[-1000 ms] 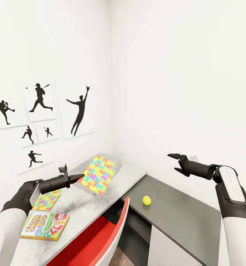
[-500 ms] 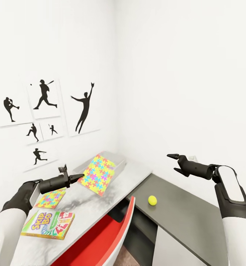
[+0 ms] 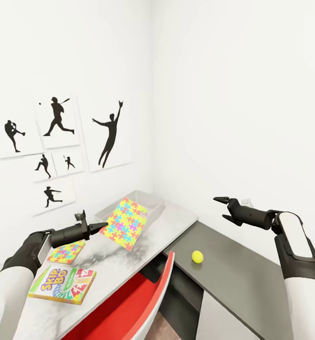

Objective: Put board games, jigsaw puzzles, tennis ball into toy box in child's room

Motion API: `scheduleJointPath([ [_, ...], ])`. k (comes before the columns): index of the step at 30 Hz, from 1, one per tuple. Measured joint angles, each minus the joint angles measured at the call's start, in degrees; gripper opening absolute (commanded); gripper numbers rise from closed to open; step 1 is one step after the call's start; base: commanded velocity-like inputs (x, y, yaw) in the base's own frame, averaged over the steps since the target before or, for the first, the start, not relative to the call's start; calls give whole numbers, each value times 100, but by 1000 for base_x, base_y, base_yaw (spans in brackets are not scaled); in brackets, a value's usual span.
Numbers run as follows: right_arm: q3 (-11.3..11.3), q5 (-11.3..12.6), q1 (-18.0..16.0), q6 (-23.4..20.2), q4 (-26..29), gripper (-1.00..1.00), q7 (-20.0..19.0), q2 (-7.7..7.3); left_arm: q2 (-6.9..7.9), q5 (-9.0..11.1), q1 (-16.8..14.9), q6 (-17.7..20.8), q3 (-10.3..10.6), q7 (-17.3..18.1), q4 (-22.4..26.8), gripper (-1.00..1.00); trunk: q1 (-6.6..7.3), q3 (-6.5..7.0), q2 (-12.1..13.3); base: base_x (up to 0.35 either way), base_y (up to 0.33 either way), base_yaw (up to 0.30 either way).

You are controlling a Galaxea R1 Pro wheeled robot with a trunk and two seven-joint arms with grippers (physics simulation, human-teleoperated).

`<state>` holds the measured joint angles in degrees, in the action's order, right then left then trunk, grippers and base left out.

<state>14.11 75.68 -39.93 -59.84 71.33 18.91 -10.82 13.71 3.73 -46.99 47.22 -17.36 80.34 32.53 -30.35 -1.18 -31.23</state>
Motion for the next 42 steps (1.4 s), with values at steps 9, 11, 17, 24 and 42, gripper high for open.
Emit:
scheduleJointPath([
  [9, 7, 7, 1, 0, 30, 100, -8, 1, -1, -1, 2, -8, 6, -7, 0, -100, 1, -40, -1, 200, -7, 29],
  [11, 8, 5, 1, 0, 46, 100, -8, 1, 0, 0, 3, -9, 5, -9, -1, -100, 1, -41, -1, 216, -82, 1],
  [17, 2, 7, 2, 0, 61, 100, -7, 1, 0, 0, 3, -9, 2, -11, 0, -100, 1, -41, -1, 198, -123, 30],
  [24, -27, 1, 6, 1, 60, 100, -13, 3, 1, -2, 5, -9, 9, -9, 2, -100, 0, -41, 0, 185, -57, 251],
  [42, -27, 2, 10, 0, 62, 100, -18, 1, -8, 2, 3, -9, 8, -19, 0, -100, -1, -41, -1, 127, 13, 27],
])
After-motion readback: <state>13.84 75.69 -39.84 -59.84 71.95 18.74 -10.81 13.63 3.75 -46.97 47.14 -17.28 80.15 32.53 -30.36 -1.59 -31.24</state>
